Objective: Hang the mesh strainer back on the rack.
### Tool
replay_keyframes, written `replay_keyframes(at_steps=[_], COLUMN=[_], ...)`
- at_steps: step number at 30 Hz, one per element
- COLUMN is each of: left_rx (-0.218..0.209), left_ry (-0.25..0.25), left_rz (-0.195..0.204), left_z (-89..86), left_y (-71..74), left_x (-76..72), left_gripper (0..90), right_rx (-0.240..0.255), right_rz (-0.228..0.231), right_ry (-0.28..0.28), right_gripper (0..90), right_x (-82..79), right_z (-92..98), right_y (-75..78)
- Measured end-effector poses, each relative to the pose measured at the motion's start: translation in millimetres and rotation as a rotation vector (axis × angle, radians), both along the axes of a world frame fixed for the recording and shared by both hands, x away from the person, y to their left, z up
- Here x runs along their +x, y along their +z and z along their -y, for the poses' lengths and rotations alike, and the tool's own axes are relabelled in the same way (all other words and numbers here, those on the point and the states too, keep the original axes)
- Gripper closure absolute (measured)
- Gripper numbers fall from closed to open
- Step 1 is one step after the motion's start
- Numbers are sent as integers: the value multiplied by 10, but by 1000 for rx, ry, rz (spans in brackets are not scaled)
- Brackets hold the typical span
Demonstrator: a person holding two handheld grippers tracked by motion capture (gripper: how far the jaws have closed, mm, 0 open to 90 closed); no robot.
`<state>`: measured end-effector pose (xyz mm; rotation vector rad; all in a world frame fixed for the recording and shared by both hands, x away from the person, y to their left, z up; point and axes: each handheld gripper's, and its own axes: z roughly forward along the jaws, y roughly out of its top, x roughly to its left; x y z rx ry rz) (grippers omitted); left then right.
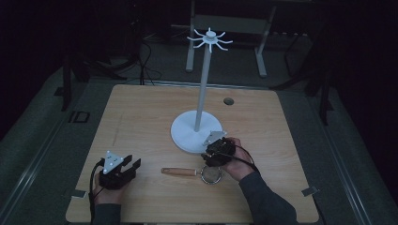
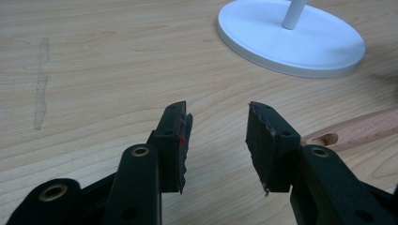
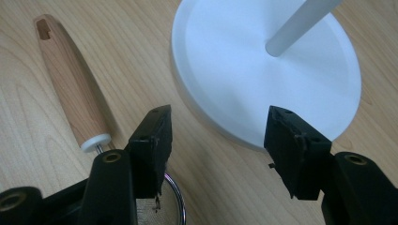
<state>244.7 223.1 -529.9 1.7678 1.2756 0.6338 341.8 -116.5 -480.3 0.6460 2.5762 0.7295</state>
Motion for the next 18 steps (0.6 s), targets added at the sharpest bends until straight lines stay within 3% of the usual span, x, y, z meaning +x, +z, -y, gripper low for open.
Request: replay_keyframes(at_steps=[18], left_rx=[9], left_ry=[1], left_rz=[4], left_z=[-7], left_y=[5], left_x=[-3], left_gripper=[588], right_rx=[-78], right_rz=[-41], right_ry=[88], right_gripper=[412], right_x=[-9], right_z=[-162], right_y=[-79])
